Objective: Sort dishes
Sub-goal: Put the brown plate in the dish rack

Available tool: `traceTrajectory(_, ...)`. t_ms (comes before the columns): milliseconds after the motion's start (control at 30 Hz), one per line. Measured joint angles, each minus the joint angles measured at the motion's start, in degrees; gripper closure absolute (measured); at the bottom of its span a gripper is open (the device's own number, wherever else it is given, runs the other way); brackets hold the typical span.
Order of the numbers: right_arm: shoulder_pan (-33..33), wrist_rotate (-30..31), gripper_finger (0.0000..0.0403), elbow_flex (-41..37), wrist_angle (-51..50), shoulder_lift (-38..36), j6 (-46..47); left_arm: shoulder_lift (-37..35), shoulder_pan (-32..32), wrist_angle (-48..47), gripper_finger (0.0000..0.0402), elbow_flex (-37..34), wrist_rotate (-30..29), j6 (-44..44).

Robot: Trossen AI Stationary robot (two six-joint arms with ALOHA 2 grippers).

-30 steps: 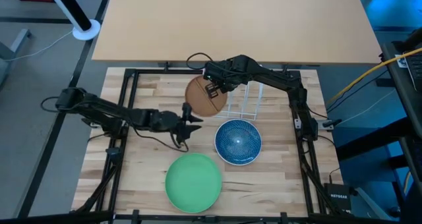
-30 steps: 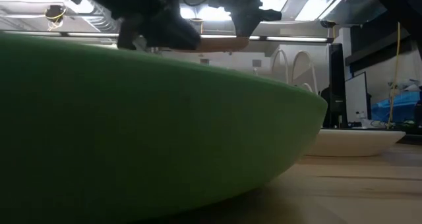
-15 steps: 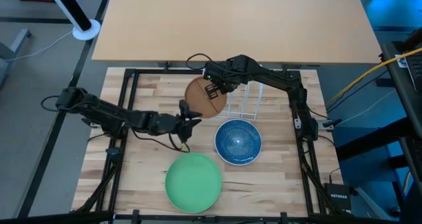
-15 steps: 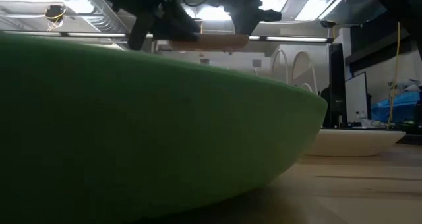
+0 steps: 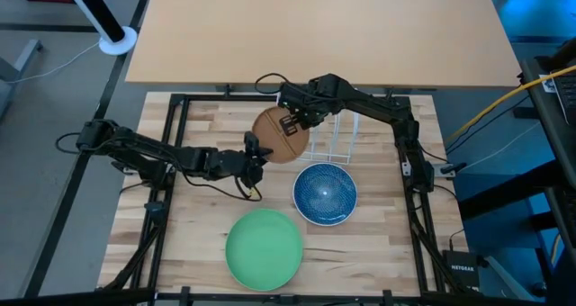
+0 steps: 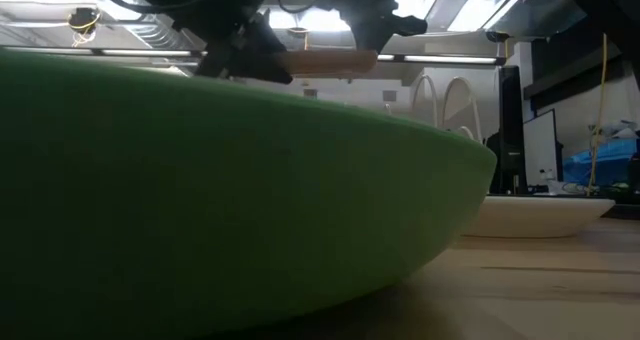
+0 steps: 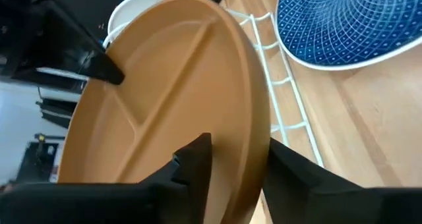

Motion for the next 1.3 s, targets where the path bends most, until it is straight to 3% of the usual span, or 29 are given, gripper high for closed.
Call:
traceTrajectory(233,0.0,-1.59,0.0376,0.0,0.87,0.01,-0.64,0.22,-0.18,-0.82,0.0379,-0.14,1.55,1.17)
traceTrajectory(533,0.02,-1.81,0.0351,0.02,3.92,0.0,-1.12,0.16,-2.18,-0.51,0.0379,-0.14,-0.72,0.5)
traceTrajectory(867,-0.36,-2.32,0.0264,0.0,7.66,0.0,-3.76,-0.02,-2.41,-0.44,0.0381,-0.09,-0.98,-3.11)
traceTrajectory(1100,-2.37,-2.64,0.0236,0.0,7.75,0.0,-9.22,-0.02,-2.52,-4.42,0.0381,-0.05,-0.52,-10.67)
traceTrajectory(1300,-3.42,2.57,0.0236,-0.02,10.04,-0.39,-16.12,-0.02,-4.38,-4.45,0.0381,-0.05,2.1,-20.38)
